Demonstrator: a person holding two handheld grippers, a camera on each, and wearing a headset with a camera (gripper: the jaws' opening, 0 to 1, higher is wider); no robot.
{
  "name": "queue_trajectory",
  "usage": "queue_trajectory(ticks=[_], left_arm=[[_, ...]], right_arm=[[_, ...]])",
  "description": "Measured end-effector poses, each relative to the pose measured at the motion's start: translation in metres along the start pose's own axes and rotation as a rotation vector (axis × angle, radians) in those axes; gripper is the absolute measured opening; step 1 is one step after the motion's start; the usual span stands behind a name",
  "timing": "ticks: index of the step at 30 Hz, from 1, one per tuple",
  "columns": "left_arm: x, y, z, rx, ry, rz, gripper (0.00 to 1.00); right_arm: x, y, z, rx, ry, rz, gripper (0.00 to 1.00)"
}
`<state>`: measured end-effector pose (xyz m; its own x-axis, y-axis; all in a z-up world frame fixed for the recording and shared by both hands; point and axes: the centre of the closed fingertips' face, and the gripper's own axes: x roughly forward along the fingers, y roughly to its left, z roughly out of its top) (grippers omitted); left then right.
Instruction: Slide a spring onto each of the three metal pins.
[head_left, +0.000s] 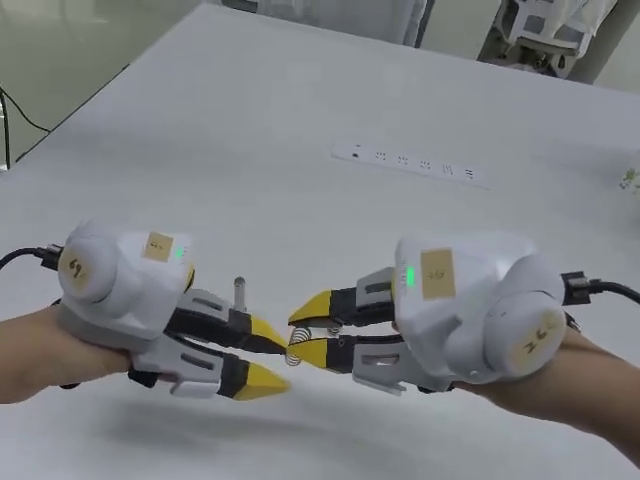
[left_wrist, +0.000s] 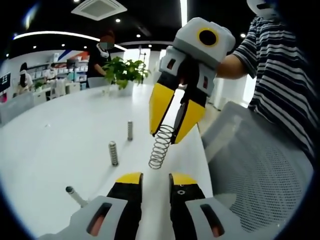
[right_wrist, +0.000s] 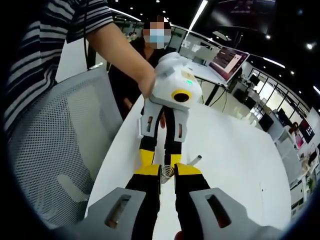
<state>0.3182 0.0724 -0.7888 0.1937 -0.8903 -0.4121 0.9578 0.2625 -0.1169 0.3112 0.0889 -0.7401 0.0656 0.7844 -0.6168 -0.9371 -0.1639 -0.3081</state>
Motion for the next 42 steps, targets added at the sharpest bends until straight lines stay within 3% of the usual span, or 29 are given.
queue_trajectory(ticks=[14,27,42], left_arm=[[-0.026,0.011,-0.009,-0.061,-0.032,0.097,0.25],[-0.044,0.017,-0.019,-0.123,-0.050,0.154,0.40],[-0.065,0.028,-0.022,-0.152,-0.106,0.250,0.76]], right_arm=[[0.002,0.000,-0.003,0.002,0.011,0.006,0.07],[0.000,-0.007,-0.005,0.011,0.012,-0.011,0.07],[-0.002,-0.013,-0.010,0.024,0.017,-0.027,0.07]])
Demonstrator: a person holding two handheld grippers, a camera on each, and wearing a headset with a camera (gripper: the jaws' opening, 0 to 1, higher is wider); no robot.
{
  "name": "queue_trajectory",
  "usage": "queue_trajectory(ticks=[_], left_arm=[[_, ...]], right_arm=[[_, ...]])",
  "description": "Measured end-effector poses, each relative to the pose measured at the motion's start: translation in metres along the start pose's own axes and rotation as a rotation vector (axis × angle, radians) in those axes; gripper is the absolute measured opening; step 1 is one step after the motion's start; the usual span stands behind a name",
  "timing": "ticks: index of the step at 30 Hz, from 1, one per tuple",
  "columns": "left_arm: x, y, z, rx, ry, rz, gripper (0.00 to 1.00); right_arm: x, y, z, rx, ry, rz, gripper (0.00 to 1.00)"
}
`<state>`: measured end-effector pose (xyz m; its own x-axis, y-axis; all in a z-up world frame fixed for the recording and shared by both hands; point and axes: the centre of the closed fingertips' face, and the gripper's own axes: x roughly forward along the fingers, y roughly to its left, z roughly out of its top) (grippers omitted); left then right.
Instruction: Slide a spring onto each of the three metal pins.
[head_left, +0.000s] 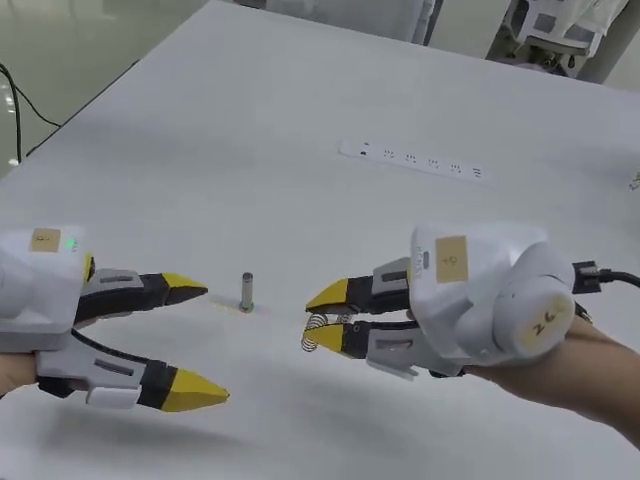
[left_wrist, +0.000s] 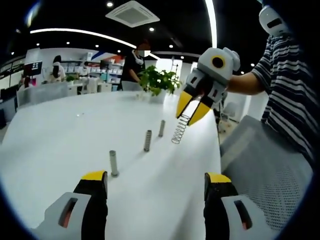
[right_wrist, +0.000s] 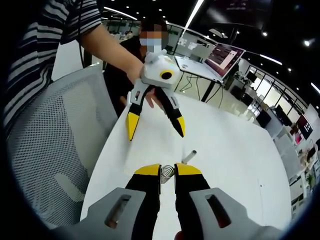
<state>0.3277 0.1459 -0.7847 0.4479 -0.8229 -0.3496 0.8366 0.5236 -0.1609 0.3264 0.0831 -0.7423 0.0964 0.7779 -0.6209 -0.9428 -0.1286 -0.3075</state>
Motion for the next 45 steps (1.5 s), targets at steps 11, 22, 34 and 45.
queue_trajectory(ticks=[11,22,34,45], left_arm=[[-0.005,0.004,0.008,-0.034,-0.087,0.032,0.98],[-0.006,0.010,0.007,-0.016,-0.089,0.062,0.98],[-0.010,0.010,0.001,-0.018,-0.079,0.064,0.98],[-0.013,0.014,0.000,-0.019,-0.077,0.077,0.98]], right_arm=[[0.001,-0.004,-0.002,0.005,0.003,-0.006,0.07],[0.002,-0.012,-0.004,0.022,0.006,-0.011,0.07],[0.022,-0.024,-0.006,0.087,0.032,0.058,0.07],[0.036,-0.029,-0.008,0.092,0.058,0.094,0.07]])
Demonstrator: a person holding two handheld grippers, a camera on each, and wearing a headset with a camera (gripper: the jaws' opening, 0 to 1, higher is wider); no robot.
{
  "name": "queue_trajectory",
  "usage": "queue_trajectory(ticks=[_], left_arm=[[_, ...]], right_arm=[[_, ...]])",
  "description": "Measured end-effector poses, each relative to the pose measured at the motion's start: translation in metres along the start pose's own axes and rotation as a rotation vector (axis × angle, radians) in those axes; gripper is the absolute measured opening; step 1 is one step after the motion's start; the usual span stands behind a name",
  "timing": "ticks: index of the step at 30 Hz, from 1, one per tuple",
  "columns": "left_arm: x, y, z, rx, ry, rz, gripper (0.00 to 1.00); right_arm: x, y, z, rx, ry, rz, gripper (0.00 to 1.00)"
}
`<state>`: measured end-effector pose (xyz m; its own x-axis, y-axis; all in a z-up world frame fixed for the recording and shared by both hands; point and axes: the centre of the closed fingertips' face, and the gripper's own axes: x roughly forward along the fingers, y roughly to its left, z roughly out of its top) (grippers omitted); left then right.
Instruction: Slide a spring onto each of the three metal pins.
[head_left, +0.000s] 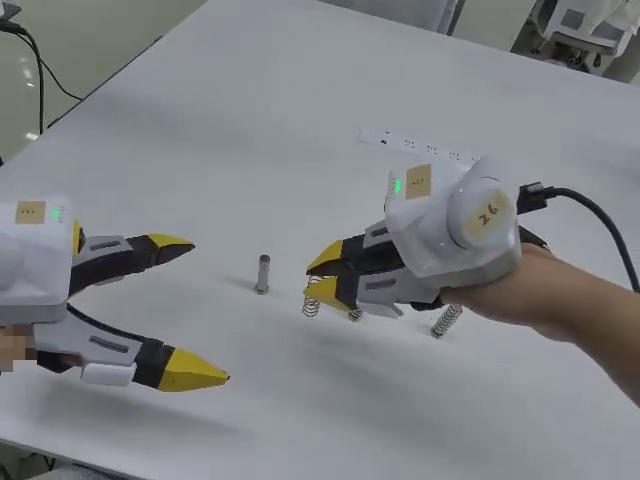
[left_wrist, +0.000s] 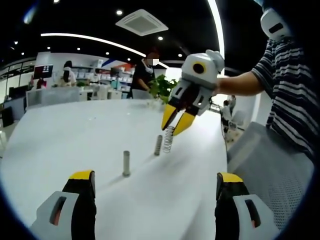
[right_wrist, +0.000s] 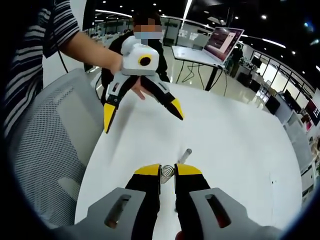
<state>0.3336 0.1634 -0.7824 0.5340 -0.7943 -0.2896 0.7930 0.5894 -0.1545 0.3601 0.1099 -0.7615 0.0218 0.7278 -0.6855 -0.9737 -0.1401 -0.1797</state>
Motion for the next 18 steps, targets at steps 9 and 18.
queue_trajectory(ticks=[9,18], left_arm=[[0.001,0.001,-0.001,-0.004,0.002,0.001,0.98],[0.004,0.001,-0.001,-0.009,0.005,-0.005,0.98]], right_arm=[[0.004,-0.025,0.017,0.002,-0.046,-0.069,0.07],[0.014,-0.044,0.035,0.029,-0.090,-0.108,0.07]])
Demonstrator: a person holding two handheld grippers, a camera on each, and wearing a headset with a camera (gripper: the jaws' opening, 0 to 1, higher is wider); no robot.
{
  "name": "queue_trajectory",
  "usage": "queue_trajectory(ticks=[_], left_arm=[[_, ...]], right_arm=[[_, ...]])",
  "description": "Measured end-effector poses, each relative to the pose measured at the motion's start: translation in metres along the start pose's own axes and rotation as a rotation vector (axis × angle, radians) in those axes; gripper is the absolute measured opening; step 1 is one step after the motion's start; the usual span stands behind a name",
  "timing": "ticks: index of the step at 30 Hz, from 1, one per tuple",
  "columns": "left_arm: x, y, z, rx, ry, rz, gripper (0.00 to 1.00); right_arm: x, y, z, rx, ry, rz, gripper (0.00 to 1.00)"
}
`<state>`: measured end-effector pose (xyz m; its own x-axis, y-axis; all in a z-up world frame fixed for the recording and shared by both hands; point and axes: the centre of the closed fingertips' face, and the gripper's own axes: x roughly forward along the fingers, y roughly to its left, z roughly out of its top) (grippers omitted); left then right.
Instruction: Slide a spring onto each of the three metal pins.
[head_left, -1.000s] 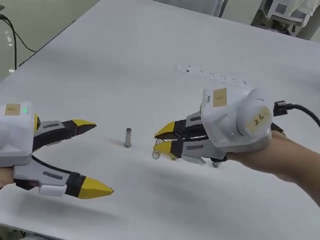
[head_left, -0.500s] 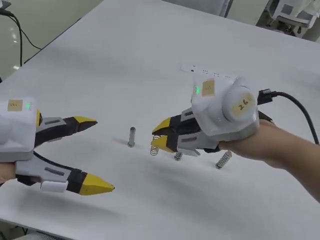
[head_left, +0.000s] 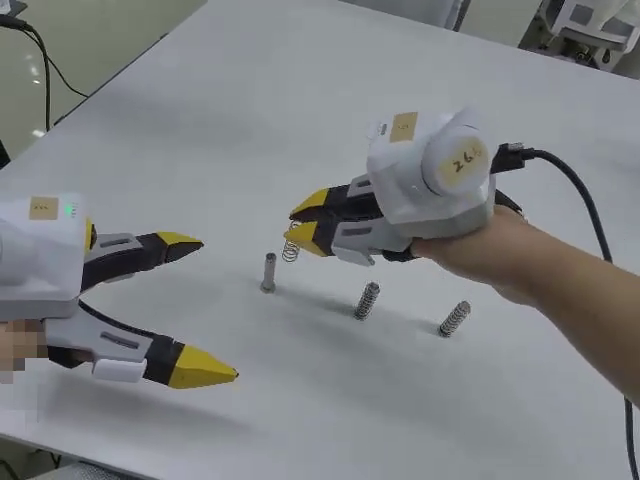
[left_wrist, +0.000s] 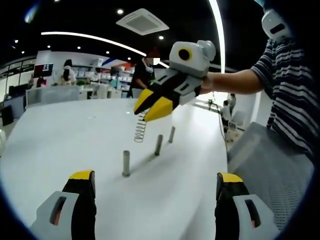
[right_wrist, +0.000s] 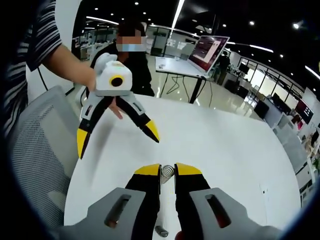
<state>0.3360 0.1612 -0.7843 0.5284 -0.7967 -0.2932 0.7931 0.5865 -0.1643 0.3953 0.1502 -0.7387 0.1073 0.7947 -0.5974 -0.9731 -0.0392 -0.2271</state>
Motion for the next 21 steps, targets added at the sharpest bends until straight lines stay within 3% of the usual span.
queue_trajectory(ticks=[9,21], left_arm=[[0.000,0.001,0.001,-0.003,-0.004,0.007,0.98],[-0.003,0.004,0.001,-0.011,-0.006,0.019,0.97]], right_arm=[[0.015,-0.001,0.007,-0.001,0.002,0.014,0.07],[0.021,-0.005,-0.002,0.021,0.020,0.016,0.07]])
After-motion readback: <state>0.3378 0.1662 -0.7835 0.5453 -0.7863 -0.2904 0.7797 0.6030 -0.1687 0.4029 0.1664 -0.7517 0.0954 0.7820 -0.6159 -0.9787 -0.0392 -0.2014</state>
